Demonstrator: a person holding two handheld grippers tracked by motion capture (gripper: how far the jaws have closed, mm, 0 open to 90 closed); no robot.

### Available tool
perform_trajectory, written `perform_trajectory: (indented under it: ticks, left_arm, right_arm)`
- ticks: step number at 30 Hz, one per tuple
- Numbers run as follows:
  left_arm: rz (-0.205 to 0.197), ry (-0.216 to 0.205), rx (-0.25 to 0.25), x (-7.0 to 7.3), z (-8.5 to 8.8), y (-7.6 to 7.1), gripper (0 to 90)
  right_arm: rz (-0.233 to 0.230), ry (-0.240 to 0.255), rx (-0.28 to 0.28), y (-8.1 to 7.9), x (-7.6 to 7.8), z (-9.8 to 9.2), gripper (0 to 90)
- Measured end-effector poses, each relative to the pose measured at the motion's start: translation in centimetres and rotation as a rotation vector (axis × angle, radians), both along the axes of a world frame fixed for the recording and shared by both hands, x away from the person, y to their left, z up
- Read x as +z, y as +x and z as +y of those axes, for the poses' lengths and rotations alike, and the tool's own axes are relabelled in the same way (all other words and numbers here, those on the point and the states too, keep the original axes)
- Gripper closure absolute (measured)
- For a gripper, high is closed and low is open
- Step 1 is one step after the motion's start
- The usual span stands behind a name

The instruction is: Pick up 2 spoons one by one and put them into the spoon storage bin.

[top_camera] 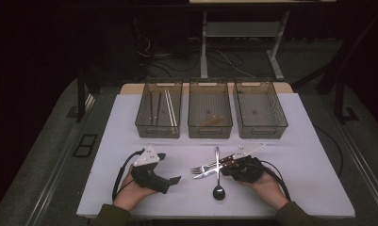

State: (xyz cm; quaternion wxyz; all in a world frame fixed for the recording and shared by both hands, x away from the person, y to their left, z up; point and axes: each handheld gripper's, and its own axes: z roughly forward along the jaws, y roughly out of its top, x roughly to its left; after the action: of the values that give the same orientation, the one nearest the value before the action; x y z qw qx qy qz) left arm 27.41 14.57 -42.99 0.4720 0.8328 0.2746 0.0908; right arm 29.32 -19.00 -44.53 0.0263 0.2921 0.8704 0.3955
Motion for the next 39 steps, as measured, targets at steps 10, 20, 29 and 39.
perform_trajectory:
  ticks: [10, 20, 29, 39]
  left_arm:
    - [0.01, 0.009, -0.007, -0.1, -0.1, 0.0, 0.0]
    - [0.02, 0.02, -0.022, -0.2, -0.3, 0.0, 0.0]
    - [0.022, 0.022, -0.026, -0.2, -0.3, -0.1, 0.0]
    - [0.02, 0.023, -0.022, -0.2, -0.4, -0.1, 0.0]
  right_arm:
    - [0.001, 0.003, 0.001, 0.9, -0.4, 1.4, 89.8]
    - [0.015, 0.021, 0.055, 0.7, -0.6, 2.7, 89.8]
    - [0.008, 0.047, 0.097, -0.3, 0.4, 2.9, 89.8]
    - [0.058, 0.019, 0.184, -3.8, 0.9, 3.3, 89.8]
